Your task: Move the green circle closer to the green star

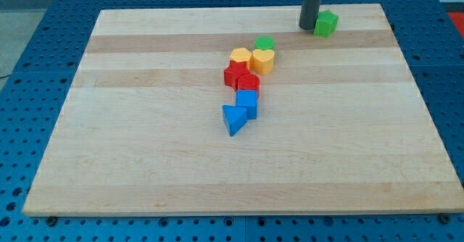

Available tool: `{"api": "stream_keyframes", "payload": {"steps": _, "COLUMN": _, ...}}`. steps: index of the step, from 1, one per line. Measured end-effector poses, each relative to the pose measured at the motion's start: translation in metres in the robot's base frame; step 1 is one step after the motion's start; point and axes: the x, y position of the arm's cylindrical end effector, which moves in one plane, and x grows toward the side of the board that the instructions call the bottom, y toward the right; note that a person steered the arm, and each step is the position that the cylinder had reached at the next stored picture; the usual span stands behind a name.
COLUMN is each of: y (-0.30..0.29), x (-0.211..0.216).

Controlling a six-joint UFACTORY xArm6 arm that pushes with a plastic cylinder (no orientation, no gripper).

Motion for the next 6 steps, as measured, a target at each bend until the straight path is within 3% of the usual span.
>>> {"api": "stream_keyframes", "payload": {"steps": 2, "y": -0.01, "x": 0.0}}
{"api": "stream_keyframes", "payload": {"steps": 4, "y": -0.209, "x": 0.011}}
{"api": "stream_keyframes", "payload": {"steps": 5, "y": -0.235, "x": 0.065}}
{"api": "stream_keyframes", "payload": {"steps": 6, "y": -0.204, "x": 0.086}}
